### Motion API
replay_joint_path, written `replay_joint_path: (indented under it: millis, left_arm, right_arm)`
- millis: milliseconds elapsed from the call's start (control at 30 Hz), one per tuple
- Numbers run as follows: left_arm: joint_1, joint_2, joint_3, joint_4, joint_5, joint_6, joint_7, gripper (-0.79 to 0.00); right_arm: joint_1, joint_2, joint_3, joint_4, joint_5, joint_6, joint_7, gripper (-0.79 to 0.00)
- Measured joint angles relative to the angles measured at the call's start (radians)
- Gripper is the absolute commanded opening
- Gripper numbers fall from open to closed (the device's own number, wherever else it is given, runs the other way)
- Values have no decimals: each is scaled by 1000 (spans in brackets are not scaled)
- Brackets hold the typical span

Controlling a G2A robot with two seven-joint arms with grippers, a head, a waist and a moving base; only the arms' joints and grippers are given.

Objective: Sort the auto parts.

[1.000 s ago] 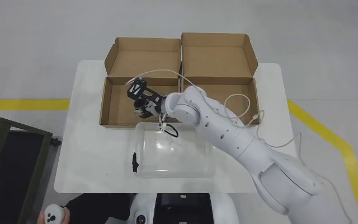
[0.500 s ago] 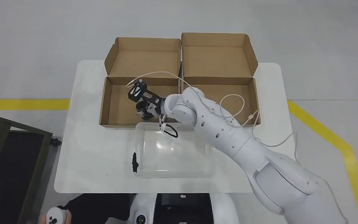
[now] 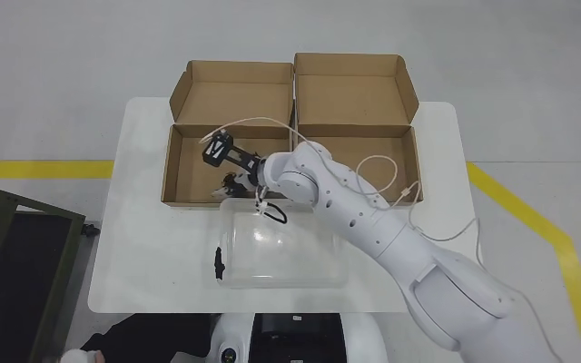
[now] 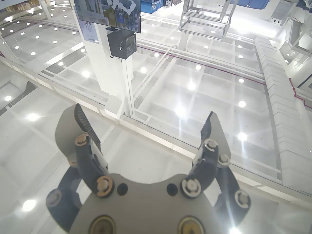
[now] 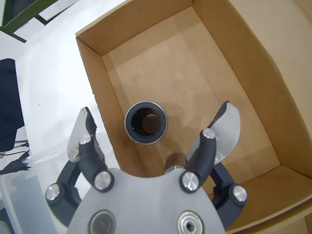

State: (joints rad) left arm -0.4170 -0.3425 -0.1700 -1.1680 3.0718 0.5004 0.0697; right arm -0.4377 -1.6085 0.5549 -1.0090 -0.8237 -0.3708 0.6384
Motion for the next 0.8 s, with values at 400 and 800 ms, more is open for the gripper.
replay_joint_path:
  millis: [400,800]
  left_arm:
    - [0,0,0,0,0,0,0,0]
    - [0,0,0,0,0,0,0,0]
  right_arm:
    - [-197,90,131,-394,-130,-62,70,0]
    - [-481,188,324,-712,-248,-208,85,0]
